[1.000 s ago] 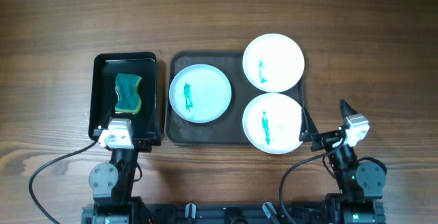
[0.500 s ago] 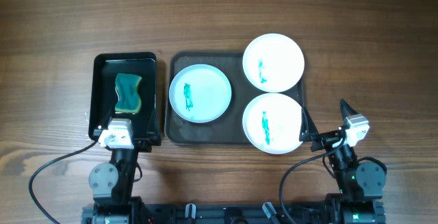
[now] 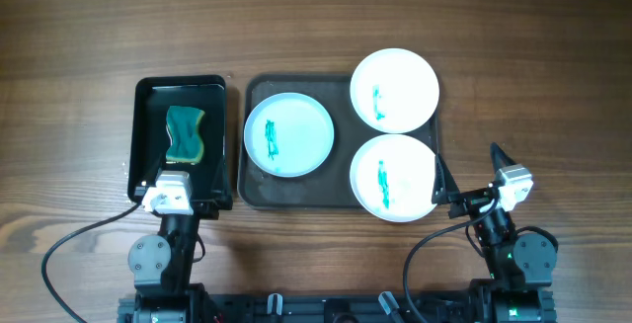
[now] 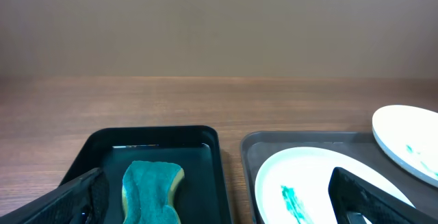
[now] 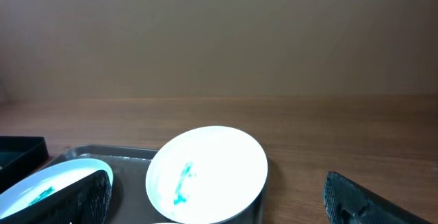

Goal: Clean dirty plates on tray and stack at the side

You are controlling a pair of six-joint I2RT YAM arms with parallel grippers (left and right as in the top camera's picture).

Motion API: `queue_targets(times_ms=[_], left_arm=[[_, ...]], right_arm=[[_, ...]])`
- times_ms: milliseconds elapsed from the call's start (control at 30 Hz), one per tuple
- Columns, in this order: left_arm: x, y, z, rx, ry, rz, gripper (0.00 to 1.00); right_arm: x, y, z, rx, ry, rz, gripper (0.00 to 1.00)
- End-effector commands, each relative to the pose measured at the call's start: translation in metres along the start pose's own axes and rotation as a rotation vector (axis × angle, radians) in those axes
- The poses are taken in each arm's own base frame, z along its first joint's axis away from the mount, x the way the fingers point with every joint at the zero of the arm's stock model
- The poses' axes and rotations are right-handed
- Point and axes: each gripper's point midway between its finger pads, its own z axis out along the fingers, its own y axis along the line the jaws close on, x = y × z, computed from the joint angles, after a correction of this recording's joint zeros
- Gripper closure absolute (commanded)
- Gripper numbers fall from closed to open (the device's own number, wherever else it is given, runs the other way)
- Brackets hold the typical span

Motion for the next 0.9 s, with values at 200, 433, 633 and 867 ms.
queue_targets(times_ms=[200,433,633,867], left_arm=[[0.002,0.000,0.000,-0.004,0.003,0.020,0.00],[0.002,0.000,0.000,-0.004,0.001,0.020,0.00],[-0.002,-0.003,0.000,0.016,-0.013,0.017,0.00],[-0.020,-0.005,-0.004,0.021,-0.043,-0.028,0.00]], right_arm=[[-0.002,-0.002,0.000,0.013,-0.009,0.010,0.00],[-0.002,-0.002,0.000,0.015,-0.010,0.027,0.00],[-0.003,0.000,0.000,0.002,-0.015,0.046,0.00],[-0.020,0.009,-0.002,-0.042,-0.037,0.037,0.00]])
